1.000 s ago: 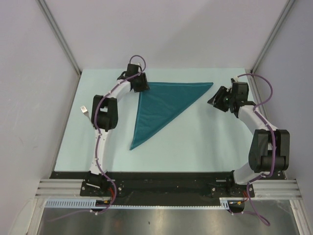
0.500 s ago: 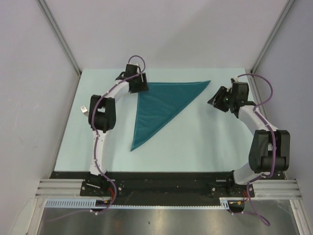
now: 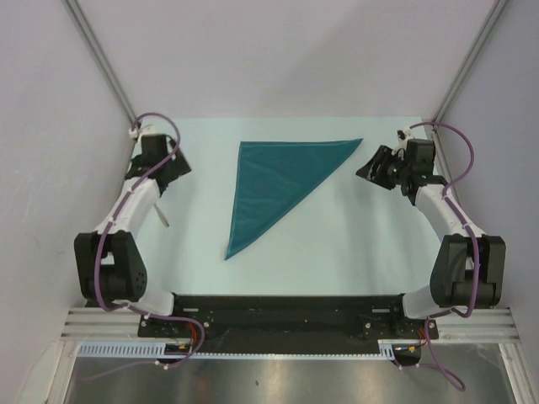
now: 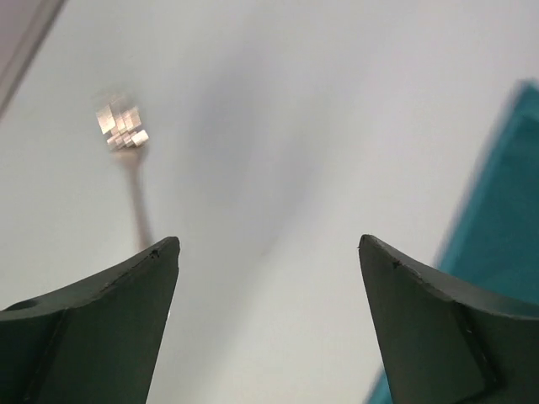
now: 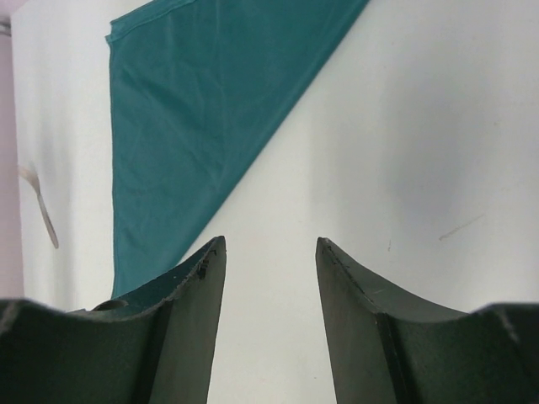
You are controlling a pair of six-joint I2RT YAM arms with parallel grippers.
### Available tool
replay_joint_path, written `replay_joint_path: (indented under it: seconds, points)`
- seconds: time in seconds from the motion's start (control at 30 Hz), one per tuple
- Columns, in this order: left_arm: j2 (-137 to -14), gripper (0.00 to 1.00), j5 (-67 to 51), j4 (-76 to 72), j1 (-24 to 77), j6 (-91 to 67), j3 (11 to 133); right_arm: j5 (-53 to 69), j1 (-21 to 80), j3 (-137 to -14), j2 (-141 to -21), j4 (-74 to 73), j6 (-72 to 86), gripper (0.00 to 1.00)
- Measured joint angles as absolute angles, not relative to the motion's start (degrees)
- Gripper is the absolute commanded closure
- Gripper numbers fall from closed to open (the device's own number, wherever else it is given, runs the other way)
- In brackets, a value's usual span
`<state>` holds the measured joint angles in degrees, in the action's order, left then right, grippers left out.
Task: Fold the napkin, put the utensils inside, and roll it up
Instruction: Grab a utensil with the left arm
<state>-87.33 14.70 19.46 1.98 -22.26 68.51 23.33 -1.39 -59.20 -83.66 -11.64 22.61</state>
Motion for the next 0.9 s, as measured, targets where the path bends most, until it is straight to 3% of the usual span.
replay_joint_path:
  seconds: [0.23, 0.4, 0.9]
  points:
    - [-84.7, 0.15, 18.9, 24.2, -7.0, -23.1, 54.8, 29.1, -1.7, -57.6, -83.0, -10.7, 22.5, 0.47]
    - [-85.3, 0.26, 19.8, 23.9, -7.4, -25.1, 54.6, 30.7, -0.8, -57.4, -82.4, -10.5, 22.4, 0.47]
    - [-95.3, 0.38, 21.8, 20.3, -10.3, -38.0, 55.2, 32.1, 1.8, -57.4, -80.2, -10.4, 22.2, 0.47]
